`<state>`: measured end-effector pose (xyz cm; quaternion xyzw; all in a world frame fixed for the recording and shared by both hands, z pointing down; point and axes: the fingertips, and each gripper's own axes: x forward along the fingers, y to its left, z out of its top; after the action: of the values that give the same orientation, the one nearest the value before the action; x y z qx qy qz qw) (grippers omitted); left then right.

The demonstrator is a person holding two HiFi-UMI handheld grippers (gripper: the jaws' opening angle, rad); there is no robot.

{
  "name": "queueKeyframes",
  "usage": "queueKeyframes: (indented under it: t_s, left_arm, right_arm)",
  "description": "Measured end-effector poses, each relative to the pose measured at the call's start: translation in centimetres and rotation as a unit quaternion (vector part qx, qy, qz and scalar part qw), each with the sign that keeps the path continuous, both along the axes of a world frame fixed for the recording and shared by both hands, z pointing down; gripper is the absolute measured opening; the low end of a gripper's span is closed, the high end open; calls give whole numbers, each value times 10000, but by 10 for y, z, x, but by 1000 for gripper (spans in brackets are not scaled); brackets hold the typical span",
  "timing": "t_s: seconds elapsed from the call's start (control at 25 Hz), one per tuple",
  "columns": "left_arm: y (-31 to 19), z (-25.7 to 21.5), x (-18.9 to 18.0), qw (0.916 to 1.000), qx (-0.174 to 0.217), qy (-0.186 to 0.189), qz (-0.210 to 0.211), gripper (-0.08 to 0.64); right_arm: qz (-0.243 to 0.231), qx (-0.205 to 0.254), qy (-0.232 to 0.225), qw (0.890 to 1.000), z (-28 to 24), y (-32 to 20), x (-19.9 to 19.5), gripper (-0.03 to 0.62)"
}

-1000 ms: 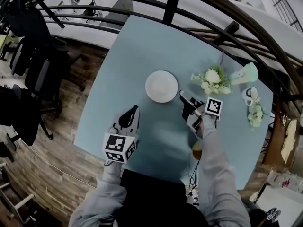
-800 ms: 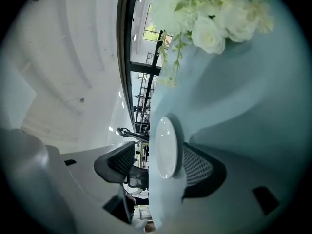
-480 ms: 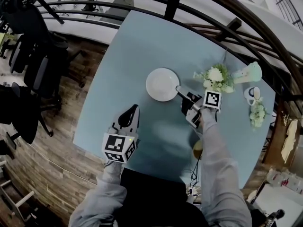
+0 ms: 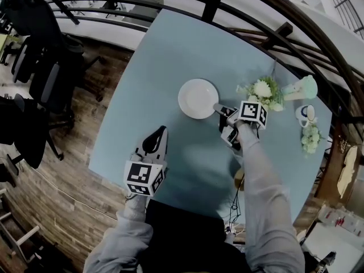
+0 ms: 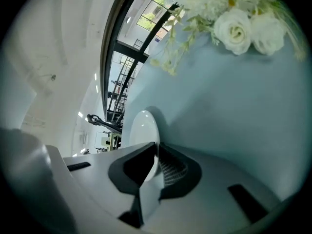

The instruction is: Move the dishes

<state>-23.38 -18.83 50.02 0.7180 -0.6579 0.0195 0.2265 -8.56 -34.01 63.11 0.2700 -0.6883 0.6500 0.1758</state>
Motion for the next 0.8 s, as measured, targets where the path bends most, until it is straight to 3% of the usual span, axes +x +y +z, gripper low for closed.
queueKeyframes:
  t_s: [0.36, 0.8]
  left_arm:
    - [7, 6, -4, 10000, -50, -50, -70, 21]
    - [7, 0, 1, 9999, 10, -91, 64, 21]
  right_arm:
    - [256, -153, -151, 9994, 3, 1, 2, 30]
    - [907, -2, -1061, 9902, -29, 1, 1, 15]
